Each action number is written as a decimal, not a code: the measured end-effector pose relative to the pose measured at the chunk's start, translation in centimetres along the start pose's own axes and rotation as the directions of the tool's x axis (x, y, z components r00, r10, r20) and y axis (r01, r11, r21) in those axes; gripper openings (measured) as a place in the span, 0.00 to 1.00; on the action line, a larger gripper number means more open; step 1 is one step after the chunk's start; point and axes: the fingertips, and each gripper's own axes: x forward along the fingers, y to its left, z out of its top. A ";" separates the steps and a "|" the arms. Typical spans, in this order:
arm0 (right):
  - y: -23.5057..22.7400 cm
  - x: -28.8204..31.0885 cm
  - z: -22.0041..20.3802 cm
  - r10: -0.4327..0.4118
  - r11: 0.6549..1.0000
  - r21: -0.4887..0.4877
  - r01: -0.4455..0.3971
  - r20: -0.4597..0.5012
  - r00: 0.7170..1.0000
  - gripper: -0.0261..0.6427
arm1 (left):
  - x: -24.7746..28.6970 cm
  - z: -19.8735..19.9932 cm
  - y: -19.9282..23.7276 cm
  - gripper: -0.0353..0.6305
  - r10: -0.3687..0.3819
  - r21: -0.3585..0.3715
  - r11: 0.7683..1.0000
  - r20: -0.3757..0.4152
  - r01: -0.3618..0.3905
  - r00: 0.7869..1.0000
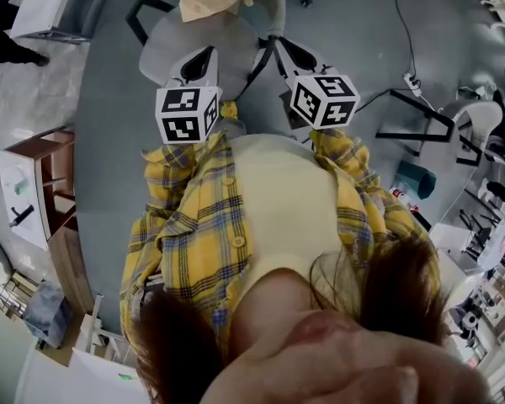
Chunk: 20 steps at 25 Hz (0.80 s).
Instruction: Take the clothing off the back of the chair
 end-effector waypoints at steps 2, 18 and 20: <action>0.2 1.1 0.2 -0.013 1.000 0.005 0.013 -0.006 1.000 0.06 | 0.4 0.2 0.8 0.06 -0.018 0.010 1.000 -0.005 0.018 1.000; -1.3 6.3 2.3 -0.056 0.998 0.000 0.056 -0.036 0.998 0.06 | 6.0 1.6 3.6 0.06 -0.106 0.053 0.993 -0.029 0.108 0.994; -1.8 6.9 2.6 -0.045 0.999 0.000 0.045 -0.044 0.998 0.06 | 6.9 1.9 3.9 0.06 -0.094 0.048 0.994 -0.033 0.096 0.995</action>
